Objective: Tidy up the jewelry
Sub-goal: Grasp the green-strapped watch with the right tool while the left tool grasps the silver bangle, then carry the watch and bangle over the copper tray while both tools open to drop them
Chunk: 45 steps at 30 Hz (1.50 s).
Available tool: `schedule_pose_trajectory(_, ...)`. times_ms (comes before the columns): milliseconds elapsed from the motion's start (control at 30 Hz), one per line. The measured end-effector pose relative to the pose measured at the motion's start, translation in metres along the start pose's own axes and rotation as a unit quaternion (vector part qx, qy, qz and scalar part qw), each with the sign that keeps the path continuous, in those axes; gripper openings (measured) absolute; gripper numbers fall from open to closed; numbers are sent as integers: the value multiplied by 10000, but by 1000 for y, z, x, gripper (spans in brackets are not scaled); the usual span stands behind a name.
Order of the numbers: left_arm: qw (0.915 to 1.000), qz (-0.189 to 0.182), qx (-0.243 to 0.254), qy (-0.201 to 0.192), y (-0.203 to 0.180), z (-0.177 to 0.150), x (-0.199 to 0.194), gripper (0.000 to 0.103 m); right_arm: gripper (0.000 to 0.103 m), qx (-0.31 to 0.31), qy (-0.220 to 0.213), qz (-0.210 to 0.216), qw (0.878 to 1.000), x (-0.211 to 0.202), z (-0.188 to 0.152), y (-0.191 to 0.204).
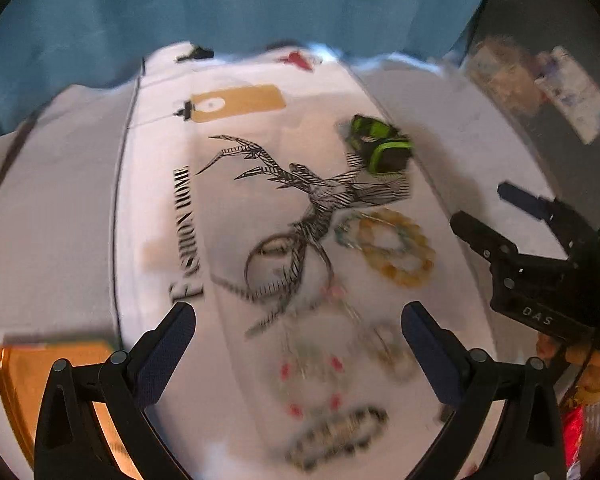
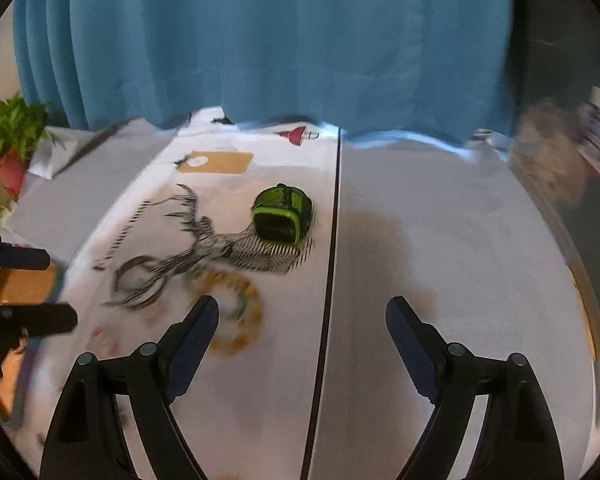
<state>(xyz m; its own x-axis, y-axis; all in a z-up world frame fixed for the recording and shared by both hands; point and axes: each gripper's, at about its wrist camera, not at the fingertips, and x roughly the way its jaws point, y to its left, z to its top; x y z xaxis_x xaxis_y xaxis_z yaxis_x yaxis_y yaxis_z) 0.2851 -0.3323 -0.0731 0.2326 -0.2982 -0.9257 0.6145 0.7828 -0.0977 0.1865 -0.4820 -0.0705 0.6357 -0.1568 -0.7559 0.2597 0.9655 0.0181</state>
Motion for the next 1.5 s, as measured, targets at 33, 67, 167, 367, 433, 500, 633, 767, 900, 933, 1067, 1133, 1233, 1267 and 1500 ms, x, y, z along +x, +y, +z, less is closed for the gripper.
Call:
schedule_pose_trajectory(33, 9999, 23, 0, 101, 2, 5, 10, 102, 86, -66, 48, 12, 10000, 11, 4, 0)
schedule_pose_trajectory(67, 9998, 18, -21, 198, 4, 9, 20, 102, 86, -129, 95, 15, 9999, 23, 9, 1)
schedule_pose_trajectory(167, 9985, -30, -119, 542, 11, 16, 47, 102, 86, -275, 128, 129, 9995, 51, 21, 5)
schedule_pose_trajectory(367, 9981, 319, 211, 487, 9, 19, 58, 102, 89, -457, 437, 326, 9975, 107, 34, 12)
schedule_pose_trajectory(433, 9973, 448, 333, 467, 9, 20, 61, 103, 95, -351, 399, 360, 9979, 117, 39, 13)
schedule_pose_trajectory(500, 9972, 439, 351, 493, 10, 20, 62, 103, 97, -325, 429, 300, 9981, 123, 44, 14)
schedule_pose_trajectory(633, 9967, 442, 351, 585, 10, 24, 65, 103, 98, -273, 455, 266, 9982, 131, 50, 14)
schedule_pose_trajectory(767, 9975, 433, 298, 473, 11, 28, 52, 59, 57, -229, 362, 198, 9989, 127, 51, 11)
schedule_pose_trajectory(900, 9989, 190, 164, 388, 21, 29, 30, 57, 50, -307, 380, -170, 9987, 115, 49, 10)
schedule_pose_trajectory(933, 9990, 271, 159, 302, 23, 29, 22, 57, 50, -230, 411, -278, 9985, 111, 47, 6)
schedule_pose_trajectory(1067, 9998, 192, -66, 6, 32, 21, -15, 57, 50, 147, 205, -419, 9988, 81, 45, -13)
schedule_pose_trajectory(1133, 9995, 230, -88, -193, 35, 11, -41, 57, 50, 261, 99, -415, 9987, 61, 44, -19)
schedule_pose_trajectory(1233, 9985, 274, -47, -477, 28, -20, -82, 57, 49, 347, -127, -327, 9988, 13, 37, -21)
schedule_pose_trajectory(1267, 9978, 322, -29, -572, 27, -32, -97, 57, 49, 350, -198, -295, 9988, -5, 32, -20)
schedule_pose_trajectory(1500, 9923, 414, -13, -1164, 11, -145, -190, 58, 50, 379, -634, 42, 9973, -138, -32, 18)
